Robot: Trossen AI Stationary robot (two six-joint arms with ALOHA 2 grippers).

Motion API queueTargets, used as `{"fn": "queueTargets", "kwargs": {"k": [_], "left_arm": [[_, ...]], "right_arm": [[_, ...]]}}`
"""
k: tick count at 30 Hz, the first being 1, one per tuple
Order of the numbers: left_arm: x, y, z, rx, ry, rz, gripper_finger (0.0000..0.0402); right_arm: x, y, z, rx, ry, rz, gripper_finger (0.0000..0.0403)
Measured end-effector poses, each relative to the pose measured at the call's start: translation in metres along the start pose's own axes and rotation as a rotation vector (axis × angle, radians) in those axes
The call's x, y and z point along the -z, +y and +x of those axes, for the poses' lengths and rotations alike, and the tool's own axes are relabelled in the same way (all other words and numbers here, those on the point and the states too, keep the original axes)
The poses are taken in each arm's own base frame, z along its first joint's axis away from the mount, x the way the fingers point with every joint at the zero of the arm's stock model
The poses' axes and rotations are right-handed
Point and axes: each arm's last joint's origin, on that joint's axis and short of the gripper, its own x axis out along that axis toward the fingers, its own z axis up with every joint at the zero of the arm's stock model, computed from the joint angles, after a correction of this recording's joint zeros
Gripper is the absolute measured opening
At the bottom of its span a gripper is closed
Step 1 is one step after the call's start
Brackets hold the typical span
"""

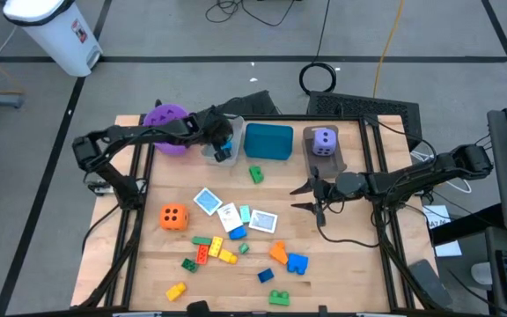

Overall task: Pick & Place Toys
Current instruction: Put the middle green game piece into the gray bin, then put the white and black deck of cards into the blue bin

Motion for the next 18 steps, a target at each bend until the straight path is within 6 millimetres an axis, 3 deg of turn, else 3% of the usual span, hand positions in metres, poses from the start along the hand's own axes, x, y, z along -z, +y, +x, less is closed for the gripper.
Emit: {"fn": "queueTargets", "kwargs": {"k": [6,18], "left_arm": [[0.0006,-0.0006,0.0033,0.002,0.006,-0.011,0.0088],[-0.0013,-0.0041,0.0,0.032,-0.01,-0.004,0.0208]], "right_arm": [[0.0,0.0,0.0,0.0,0.0,0.0,0.0167],[0.0009,0.0,0.0,0.0,0.01,-0.001,0.0167]]}}
